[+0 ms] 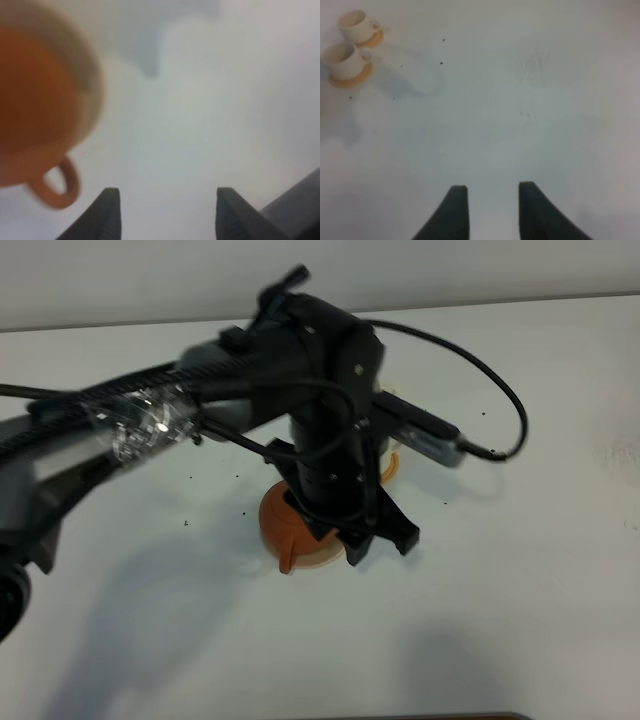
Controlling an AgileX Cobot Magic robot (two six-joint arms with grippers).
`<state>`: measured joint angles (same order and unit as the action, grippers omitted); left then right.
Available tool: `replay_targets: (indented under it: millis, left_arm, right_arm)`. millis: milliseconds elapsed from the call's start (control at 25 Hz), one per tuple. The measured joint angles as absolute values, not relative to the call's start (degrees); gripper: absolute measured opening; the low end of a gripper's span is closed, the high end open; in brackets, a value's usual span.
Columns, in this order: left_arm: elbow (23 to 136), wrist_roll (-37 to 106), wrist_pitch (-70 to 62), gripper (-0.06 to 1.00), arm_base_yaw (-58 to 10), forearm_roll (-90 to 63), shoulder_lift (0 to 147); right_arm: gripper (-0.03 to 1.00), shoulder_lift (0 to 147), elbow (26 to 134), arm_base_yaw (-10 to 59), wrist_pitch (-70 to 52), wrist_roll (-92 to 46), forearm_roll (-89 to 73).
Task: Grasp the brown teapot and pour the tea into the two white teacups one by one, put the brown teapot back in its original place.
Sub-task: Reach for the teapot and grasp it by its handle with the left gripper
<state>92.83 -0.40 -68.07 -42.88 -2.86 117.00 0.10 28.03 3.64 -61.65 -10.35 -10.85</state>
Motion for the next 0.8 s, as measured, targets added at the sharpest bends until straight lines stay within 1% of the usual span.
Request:
replay_targets:
  millis: [320, 560, 800]
  left_arm:
    - [84.61, -4.83, -68.07, 0.43, -36.28, -3.61, 113.18]
    - [84.27, -7.38, -68.07, 0.43, -35.16, -3.35, 113.67]
    - [84.6, -8.94, -68.07, 0.43, -35.06, -3.29, 117.27]
  right_arm:
    - [0.24, 0.1, 28.03, 3.64, -61.65, -10.4, -10.85]
    - [0.24, 0.1, 28.03, 3.64, -61.65, -10.4, -10.85]
    - [0.24, 0.1, 28.03, 3.64, -61.65, -10.4, -10.85]
